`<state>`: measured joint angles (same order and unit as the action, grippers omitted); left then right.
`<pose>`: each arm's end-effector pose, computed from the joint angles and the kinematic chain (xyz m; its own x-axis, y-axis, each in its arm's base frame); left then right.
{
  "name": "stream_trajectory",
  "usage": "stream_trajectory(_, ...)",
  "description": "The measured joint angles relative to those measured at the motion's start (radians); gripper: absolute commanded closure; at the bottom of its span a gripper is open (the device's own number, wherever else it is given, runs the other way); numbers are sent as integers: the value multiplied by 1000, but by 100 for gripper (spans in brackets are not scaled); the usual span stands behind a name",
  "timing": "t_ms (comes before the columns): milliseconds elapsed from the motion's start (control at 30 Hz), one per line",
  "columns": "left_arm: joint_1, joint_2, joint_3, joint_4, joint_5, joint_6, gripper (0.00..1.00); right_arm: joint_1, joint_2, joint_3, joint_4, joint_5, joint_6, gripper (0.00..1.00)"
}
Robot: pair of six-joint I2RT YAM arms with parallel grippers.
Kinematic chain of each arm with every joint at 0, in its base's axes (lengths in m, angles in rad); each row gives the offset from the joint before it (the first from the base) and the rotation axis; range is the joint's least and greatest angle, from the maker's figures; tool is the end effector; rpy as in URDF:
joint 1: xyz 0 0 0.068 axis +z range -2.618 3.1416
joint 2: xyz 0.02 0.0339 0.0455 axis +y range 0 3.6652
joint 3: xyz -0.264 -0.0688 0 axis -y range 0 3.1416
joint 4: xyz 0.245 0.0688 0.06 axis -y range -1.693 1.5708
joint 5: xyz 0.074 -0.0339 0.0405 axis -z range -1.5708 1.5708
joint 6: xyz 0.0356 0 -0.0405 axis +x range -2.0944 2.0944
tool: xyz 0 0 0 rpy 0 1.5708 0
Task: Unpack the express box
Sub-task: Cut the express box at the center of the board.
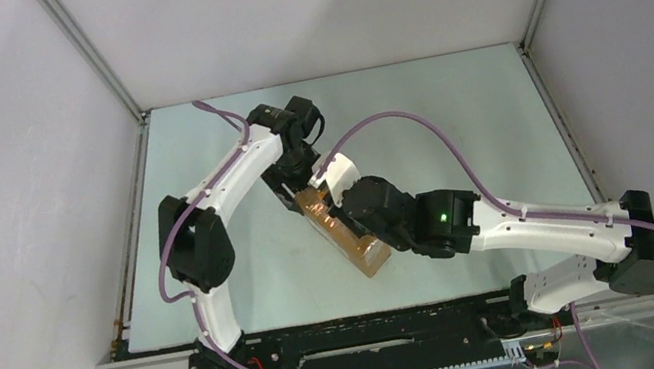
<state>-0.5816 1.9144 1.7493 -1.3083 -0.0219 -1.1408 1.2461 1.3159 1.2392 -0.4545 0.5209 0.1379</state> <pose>0.3105 -0.2032 0.2719 -0.8443 -0.5325 -0.0603 -0.5277 0.8457 -0.0793 0.1102 0.2718 0.3569 -0.2543 -0.3816 -0.8887 -0.6564 0.7429 -0.1312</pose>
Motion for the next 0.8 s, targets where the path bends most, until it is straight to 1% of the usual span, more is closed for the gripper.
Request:
stream_trajectory(467, 0, 0, -1, 2, -1, 1, 21, 1, 15, 0, -2, 4, 1, 100)
stream_trajectory(800, -1, 0, 0, -5, -13, 0, 22, 3, 15, 7, -51, -2, 13, 100)
